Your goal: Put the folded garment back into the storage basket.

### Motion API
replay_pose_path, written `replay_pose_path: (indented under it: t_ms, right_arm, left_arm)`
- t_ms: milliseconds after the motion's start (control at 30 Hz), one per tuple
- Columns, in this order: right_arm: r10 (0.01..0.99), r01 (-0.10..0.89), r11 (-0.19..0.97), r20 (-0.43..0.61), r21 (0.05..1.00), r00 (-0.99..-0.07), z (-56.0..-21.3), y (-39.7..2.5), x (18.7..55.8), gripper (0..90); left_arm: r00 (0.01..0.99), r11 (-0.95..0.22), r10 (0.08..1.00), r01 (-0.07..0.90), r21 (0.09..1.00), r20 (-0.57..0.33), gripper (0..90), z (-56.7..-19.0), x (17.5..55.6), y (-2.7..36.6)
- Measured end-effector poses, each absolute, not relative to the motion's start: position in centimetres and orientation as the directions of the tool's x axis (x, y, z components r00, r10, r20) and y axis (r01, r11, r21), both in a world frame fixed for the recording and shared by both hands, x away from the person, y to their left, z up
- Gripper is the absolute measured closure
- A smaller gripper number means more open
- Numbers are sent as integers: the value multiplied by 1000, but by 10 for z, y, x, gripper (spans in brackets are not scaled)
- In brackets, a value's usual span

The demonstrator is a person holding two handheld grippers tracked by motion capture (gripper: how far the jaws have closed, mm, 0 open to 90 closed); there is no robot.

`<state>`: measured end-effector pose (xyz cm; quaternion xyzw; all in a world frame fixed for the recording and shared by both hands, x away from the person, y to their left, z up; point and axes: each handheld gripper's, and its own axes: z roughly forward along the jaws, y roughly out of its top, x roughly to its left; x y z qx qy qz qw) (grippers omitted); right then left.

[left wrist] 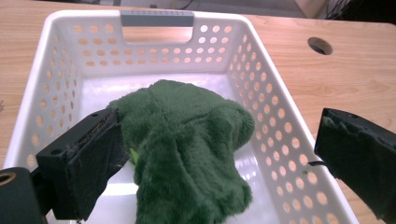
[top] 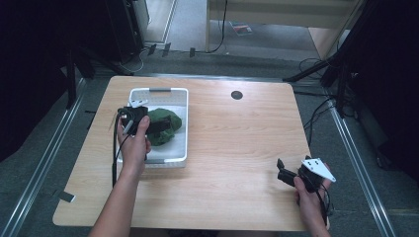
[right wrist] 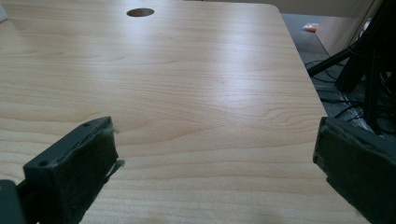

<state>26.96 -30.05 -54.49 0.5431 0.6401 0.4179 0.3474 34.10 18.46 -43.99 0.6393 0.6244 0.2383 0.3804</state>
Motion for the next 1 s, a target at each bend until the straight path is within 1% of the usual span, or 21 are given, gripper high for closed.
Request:
replay_pose_path:
  t_ms: [333,633,833,1000]
  right_arm:
    - [986,404,64,4,913,-166,-545,-300,270,0]
    - [986,401,71,-3,914,-167,-545,-300,269,0]
    - [985,399,74,-6,914,-170,-545,-300,269,0]
    - [986,398,72,-5,914,-166,-545,-300,269,0]
  left_arm:
    - [120,98,973,552,828,-195,24,-443,302,208]
    - [124,120,970,504,855,-209,24,-453,269,234]
    - [110,130,972,485,865,-208,24,-461,250,251]
    - [93,149,974,431,890,-208,24,-468,234,267]
